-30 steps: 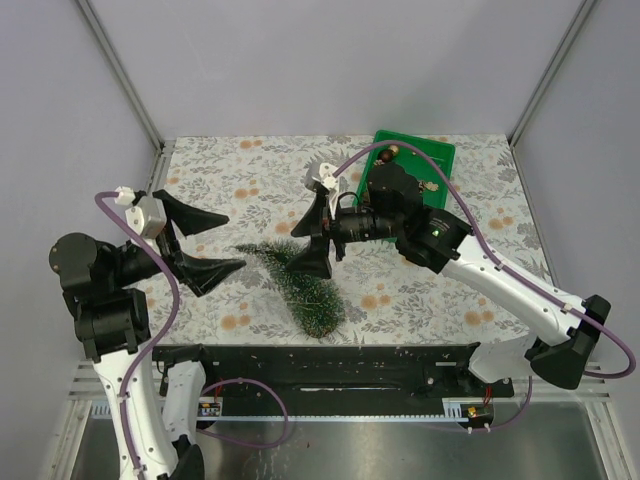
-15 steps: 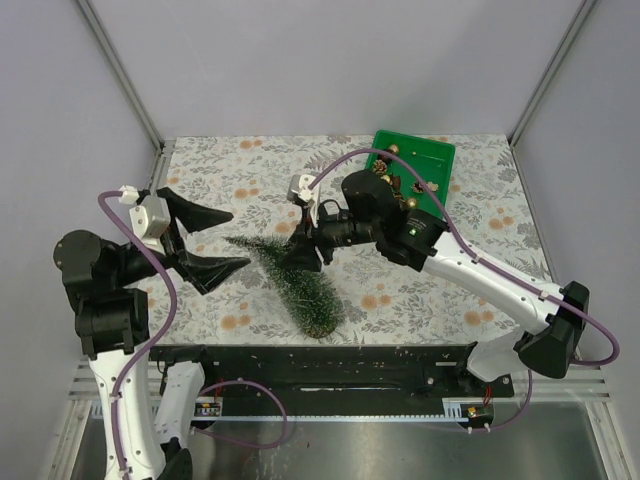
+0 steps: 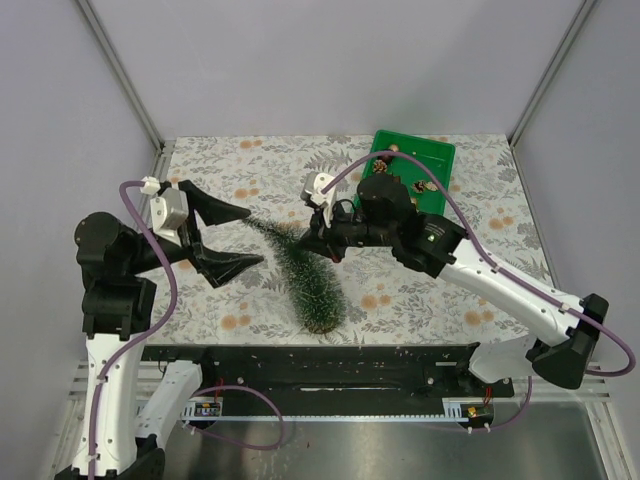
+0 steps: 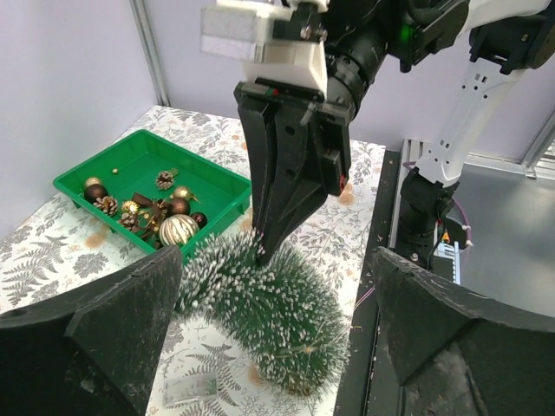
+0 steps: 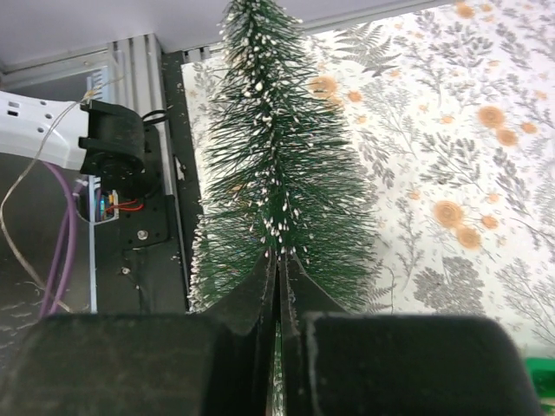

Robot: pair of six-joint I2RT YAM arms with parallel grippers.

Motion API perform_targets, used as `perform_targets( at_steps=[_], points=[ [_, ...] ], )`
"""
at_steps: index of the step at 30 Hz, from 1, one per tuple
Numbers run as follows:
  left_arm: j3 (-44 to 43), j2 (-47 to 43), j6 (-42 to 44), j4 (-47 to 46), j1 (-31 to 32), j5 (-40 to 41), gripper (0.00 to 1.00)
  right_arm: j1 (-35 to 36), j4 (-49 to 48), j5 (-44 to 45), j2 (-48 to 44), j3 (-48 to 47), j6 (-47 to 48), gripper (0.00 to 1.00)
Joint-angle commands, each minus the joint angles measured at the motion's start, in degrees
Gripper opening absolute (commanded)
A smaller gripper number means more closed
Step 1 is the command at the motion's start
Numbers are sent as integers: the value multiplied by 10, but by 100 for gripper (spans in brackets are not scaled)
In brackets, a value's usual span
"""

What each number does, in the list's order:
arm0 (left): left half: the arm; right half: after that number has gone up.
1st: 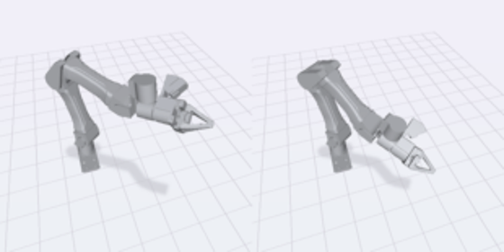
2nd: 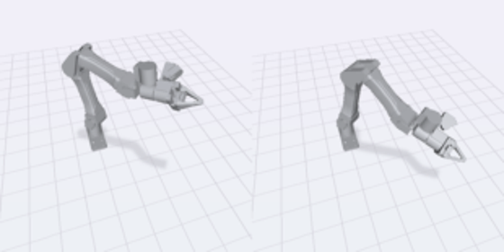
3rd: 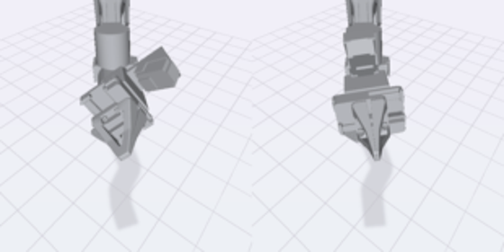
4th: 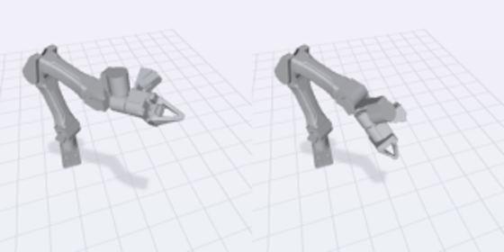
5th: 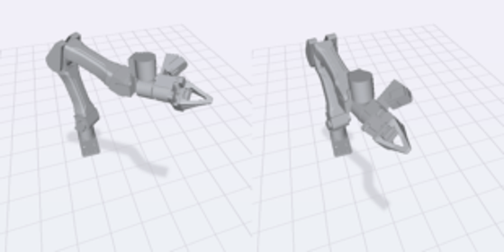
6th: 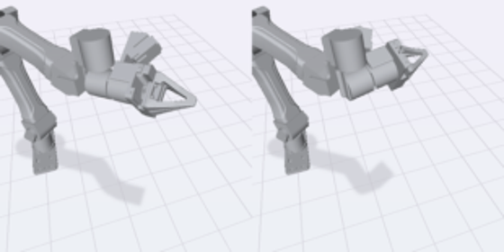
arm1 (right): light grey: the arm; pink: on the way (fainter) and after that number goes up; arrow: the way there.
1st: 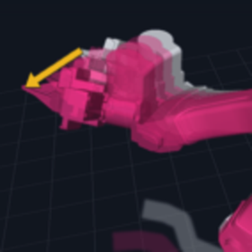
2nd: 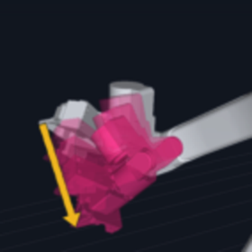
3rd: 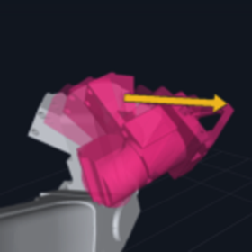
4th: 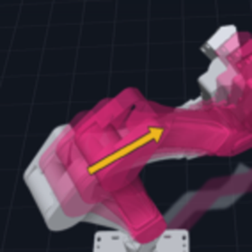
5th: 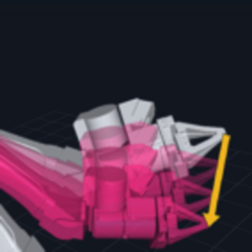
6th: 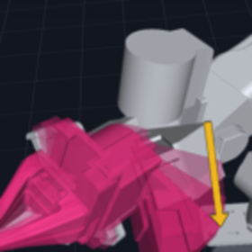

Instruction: Decorate the small christmas tree

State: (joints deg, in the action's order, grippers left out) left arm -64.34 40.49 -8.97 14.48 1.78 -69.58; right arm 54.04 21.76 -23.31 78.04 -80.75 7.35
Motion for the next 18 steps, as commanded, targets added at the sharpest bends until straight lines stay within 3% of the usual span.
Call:
perform_targets(
  at_steps=[1, 12, 18],
  points=[
    [3, 6, 20, -13, 19, 30, 94, -22, -8, 49, -45, 9, 34, 0],
    [4, 20, 13, -14, 50, 20, 94, -71, -58, 58, -69, 65, 21, 0],
    [25, 34, 2, -14, 137, 32, 94, -79, -74, 71, -90, 99, 7, 0]
  ],
)
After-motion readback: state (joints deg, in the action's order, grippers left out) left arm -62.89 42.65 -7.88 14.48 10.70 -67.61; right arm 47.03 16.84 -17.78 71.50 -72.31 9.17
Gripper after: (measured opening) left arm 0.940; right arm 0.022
